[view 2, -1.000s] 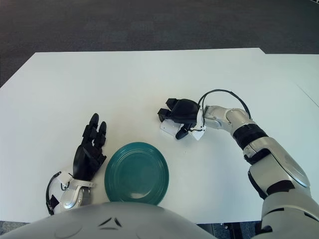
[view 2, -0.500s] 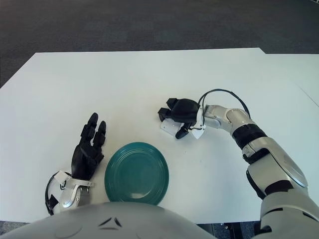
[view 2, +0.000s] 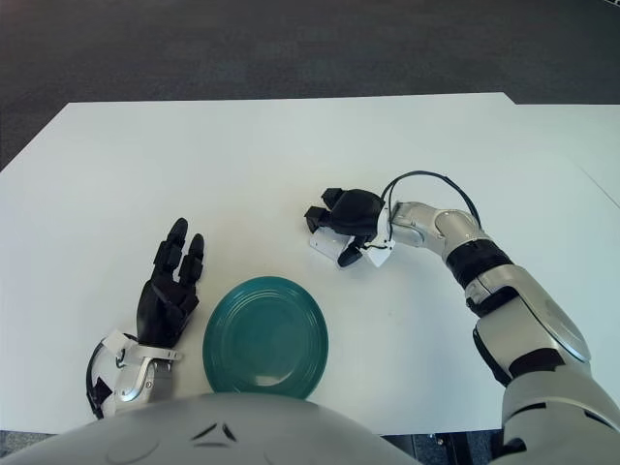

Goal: Put the charger into the plate.

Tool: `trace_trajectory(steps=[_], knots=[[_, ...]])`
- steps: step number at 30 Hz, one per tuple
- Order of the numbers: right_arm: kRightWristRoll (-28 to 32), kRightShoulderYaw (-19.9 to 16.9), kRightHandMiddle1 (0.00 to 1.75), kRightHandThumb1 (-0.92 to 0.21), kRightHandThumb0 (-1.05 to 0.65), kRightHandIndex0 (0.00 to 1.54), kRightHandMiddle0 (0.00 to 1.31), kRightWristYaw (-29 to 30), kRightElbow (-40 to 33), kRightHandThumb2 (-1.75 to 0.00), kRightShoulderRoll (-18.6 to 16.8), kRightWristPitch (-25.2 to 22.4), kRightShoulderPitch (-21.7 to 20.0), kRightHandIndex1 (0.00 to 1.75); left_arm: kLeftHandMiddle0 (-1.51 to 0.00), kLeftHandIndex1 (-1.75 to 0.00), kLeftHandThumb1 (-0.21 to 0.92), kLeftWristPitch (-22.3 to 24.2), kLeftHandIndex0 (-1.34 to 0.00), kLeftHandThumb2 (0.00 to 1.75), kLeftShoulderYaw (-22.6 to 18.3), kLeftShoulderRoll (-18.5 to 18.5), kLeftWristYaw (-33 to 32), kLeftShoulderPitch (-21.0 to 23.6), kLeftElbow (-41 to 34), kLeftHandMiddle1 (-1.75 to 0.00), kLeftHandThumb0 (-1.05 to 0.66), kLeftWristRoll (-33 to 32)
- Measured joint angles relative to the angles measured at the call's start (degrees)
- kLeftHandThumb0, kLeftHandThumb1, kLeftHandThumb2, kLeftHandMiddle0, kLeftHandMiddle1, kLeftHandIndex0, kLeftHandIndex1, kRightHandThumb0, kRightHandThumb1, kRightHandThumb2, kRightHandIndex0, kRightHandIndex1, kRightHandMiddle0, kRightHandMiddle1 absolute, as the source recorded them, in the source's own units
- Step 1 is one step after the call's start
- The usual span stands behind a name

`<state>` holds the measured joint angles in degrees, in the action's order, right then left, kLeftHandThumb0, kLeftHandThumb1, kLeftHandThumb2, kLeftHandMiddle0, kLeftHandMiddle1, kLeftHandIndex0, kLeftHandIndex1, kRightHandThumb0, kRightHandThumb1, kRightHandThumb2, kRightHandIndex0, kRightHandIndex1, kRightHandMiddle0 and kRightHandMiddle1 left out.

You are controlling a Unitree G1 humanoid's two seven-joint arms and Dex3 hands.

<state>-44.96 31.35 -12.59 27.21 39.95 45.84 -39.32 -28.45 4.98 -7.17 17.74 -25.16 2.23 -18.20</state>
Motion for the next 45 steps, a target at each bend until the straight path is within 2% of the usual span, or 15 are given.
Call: trace_trajectory(steps=[6,11,21,28,34,41,44,45], knots=[[3.19,-5.23,1.75,-0.92,-0.69,1.13,0.99,-0.41,-6.51,-0.84,0.0,-3.11,0.45,1.75,-0.03,-0.21,0.92,-0.05,0.0,1.28,-0.05,-0.01,0.12,0.13,0.04,0.0,-1.05,0.04],[3.72,-7.41,1.75,-0.92,-0.7,1.15,1.01,-0.08,-9.24,-0.84,-0.08,-4.66,2.01,1.75,-0.01,-0.18,0.92,0.04,0.0,1.27,-0.15,-0.02,0.26,0.15,0.04,0.0,-1.05,-0.13],[4.31,-8.63,1.75,-0.92,-0.71,1.13,1.01,0.41,-12.84,-0.88,-0.56,-3.34,5.36,1.75,-0.01,-0.15,0.92,1.08,0.0,1.25,-0.42,-0.06,0.1,0.19,-0.09,0.0,-1.05,-0.56],[8.32,-9.41,1.75,-0.92,-0.71,1.11,0.98,-2.52,-20.46,-0.9,-2.67,-5.24,7.56,1.75,-0.01,-0.18,0.92,1.06,0.0,1.25,-0.37,-0.06,-1.17,0.25,-0.13,0.0,-1.05,0.47],[11.89,-9.33,1.75,-0.92,-0.73,1.17,1.04,-6.55,-27.56,-0.93,-3.48,-6.44,11.91,1.75,-0.01,-0.19,0.92,0.87,0.0,1.25,0.01,-0.01,-2.91,0.33,-0.12,0.0,-1.05,2.97],[15.17,-9.04,1.75,-0.92,-0.73,1.2,1.05,-10.82,-32.79,-0.94,-4.08,-7.37,16.77,1.75,-0.03,-0.21,0.92,0.9,0.0,1.25,0.41,-0.01,-3.26,0.2,-0.12,-0.01,-1.05,2.82],[15.66,-8.85,1.75,-0.92,-0.71,1.19,1.04,-12.33,-35.38,-0.94,-4.59,-8.6,18.98,1.75,-0.04,-0.25,0.92,1.67,0.0,1.24,0.45,-0.03,-3.26,0.05,-0.35,-0.01,-1.05,1.99],[16.2,-8.73,1.75,-0.92,-0.72,1.17,0.96,-13.08,-36.49,-0.97,-4.77,-9.2,19.94,1.75,-0.04,-0.27,0.92,2.35,0.0,1.24,0.5,-0.03,-3.26,-0.08,-0.62,-0.01,-1.05,1.29]])
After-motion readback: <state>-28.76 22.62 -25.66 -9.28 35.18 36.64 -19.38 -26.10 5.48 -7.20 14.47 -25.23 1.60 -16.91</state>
